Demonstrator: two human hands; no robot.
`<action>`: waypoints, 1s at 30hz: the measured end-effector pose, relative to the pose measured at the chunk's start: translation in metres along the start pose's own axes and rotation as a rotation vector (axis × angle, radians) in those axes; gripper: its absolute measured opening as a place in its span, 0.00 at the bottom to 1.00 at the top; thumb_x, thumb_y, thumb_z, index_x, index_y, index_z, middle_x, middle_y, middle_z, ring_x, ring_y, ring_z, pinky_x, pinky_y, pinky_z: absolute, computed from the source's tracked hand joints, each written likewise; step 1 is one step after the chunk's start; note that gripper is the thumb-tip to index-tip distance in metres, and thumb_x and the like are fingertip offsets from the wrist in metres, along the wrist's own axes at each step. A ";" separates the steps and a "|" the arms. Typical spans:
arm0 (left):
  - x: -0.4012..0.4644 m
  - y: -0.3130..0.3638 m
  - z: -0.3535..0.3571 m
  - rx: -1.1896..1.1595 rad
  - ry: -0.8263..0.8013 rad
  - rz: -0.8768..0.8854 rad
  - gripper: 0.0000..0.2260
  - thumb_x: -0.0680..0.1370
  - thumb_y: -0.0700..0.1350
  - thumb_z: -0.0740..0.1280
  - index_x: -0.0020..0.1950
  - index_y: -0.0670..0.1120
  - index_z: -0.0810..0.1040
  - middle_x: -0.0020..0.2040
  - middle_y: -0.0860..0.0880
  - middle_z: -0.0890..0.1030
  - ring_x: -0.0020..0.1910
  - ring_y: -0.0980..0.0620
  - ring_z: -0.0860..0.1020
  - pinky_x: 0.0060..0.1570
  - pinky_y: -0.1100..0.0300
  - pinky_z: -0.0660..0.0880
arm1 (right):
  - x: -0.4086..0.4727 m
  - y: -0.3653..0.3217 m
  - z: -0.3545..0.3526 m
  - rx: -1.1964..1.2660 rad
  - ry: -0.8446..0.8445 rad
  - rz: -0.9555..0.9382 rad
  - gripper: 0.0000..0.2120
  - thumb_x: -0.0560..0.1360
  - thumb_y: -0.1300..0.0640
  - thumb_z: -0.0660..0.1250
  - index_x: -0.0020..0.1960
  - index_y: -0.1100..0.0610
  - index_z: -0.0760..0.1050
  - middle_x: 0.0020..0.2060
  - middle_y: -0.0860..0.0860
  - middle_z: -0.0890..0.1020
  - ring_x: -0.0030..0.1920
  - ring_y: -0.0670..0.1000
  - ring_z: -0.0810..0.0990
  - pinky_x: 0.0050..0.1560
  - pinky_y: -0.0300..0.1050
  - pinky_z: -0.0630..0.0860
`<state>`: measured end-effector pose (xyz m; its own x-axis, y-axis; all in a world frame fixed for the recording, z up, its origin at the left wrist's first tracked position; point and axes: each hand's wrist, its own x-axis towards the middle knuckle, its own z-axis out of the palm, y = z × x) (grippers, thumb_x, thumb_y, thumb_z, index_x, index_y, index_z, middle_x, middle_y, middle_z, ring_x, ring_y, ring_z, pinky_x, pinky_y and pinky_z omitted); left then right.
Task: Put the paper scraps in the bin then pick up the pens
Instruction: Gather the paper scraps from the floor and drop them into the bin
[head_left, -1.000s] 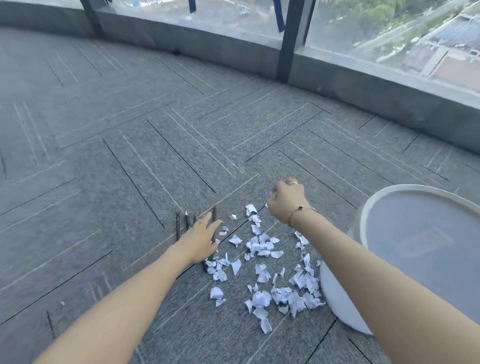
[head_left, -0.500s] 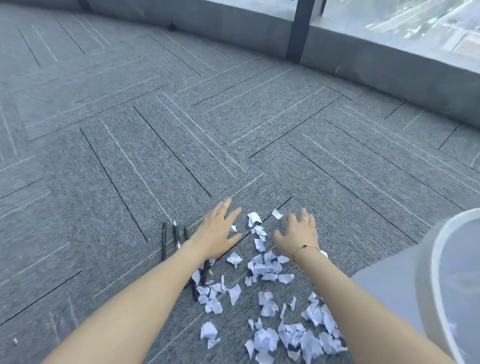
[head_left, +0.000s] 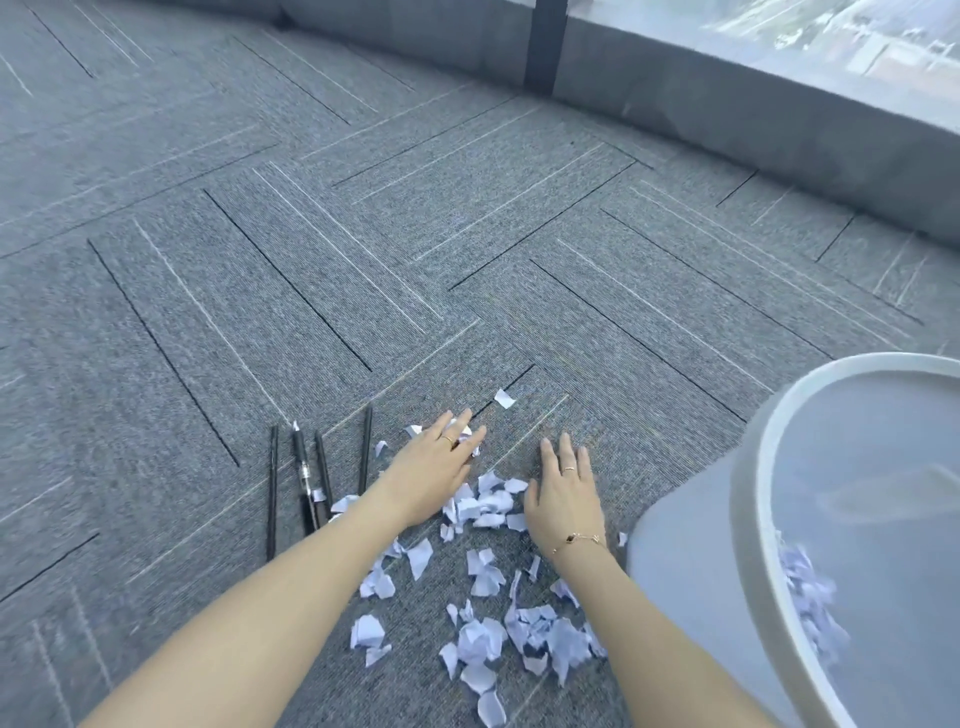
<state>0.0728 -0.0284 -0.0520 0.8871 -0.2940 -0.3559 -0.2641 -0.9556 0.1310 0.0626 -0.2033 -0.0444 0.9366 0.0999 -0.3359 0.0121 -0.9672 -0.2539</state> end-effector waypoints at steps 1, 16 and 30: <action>-0.009 0.000 0.006 0.007 -0.011 -0.003 0.24 0.82 0.46 0.50 0.75 0.49 0.43 0.76 0.46 0.42 0.75 0.46 0.43 0.73 0.50 0.51 | -0.010 -0.001 -0.001 0.008 -0.004 -0.032 0.26 0.81 0.54 0.49 0.76 0.60 0.46 0.77 0.56 0.47 0.76 0.57 0.44 0.77 0.51 0.44; -0.138 0.057 0.046 -0.168 0.076 -0.019 0.39 0.71 0.73 0.50 0.73 0.59 0.34 0.74 0.51 0.29 0.73 0.46 0.31 0.70 0.44 0.36 | -0.133 0.028 0.039 -0.059 0.163 -0.092 0.29 0.75 0.43 0.52 0.72 0.55 0.61 0.74 0.55 0.57 0.76 0.58 0.51 0.71 0.55 0.45; -0.114 0.044 0.066 -0.180 0.092 -0.164 0.30 0.76 0.58 0.56 0.73 0.58 0.45 0.74 0.51 0.39 0.76 0.47 0.42 0.73 0.47 0.43 | -0.110 0.021 0.059 -0.013 0.081 -0.268 0.31 0.79 0.42 0.40 0.75 0.59 0.54 0.75 0.56 0.54 0.75 0.54 0.53 0.74 0.52 0.58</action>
<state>-0.0650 -0.0380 -0.0669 0.9453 -0.1244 -0.3015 -0.0497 -0.9686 0.2438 -0.0610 -0.2209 -0.0663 0.9243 0.3340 -0.1846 0.2672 -0.9117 -0.3120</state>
